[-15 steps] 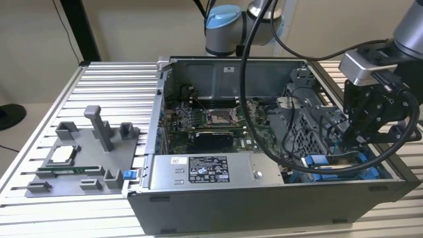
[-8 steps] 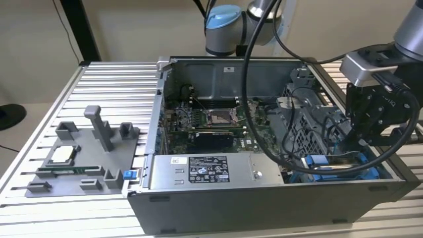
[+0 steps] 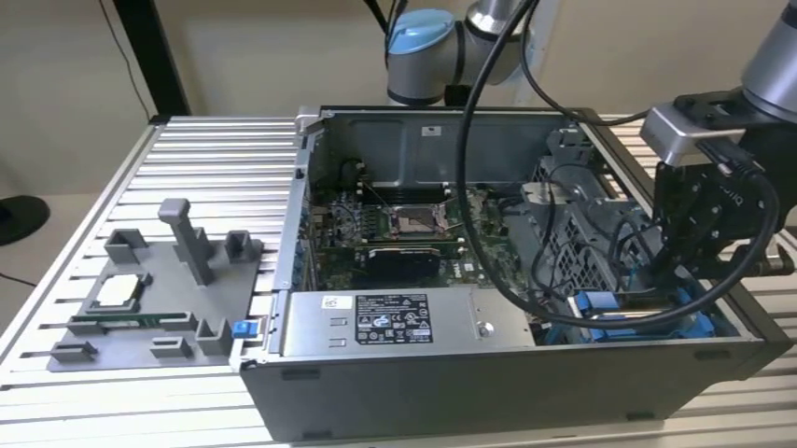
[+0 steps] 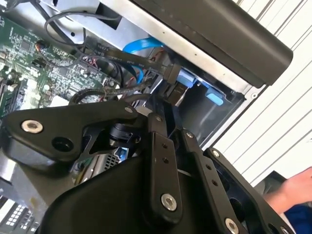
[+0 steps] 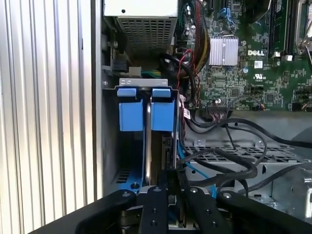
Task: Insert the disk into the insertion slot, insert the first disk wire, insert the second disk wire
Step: 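Insert the first disk wire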
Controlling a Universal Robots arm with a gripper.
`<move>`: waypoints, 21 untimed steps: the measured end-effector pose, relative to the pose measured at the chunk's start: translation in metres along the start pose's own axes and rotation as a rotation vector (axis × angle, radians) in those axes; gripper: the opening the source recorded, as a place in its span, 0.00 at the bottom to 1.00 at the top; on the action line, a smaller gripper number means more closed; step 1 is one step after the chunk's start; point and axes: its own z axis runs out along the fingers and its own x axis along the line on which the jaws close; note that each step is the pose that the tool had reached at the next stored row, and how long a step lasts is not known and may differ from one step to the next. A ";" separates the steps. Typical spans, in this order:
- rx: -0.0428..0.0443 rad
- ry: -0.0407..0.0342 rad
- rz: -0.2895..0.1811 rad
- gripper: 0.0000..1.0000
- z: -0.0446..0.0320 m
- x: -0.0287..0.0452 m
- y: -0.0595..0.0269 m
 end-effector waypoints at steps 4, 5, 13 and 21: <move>0.0000 0.0021 0.000 0.00 0.0042 -0.0009 -0.0009; 0.0000 0.0022 0.000 0.00 0.0050 -0.0012 -0.0011; 0.0000 0.0027 0.000 0.00 0.0081 -0.0014 -0.0043; 0.0001 0.0039 0.003 0.00 0.0097 -0.0009 -0.0051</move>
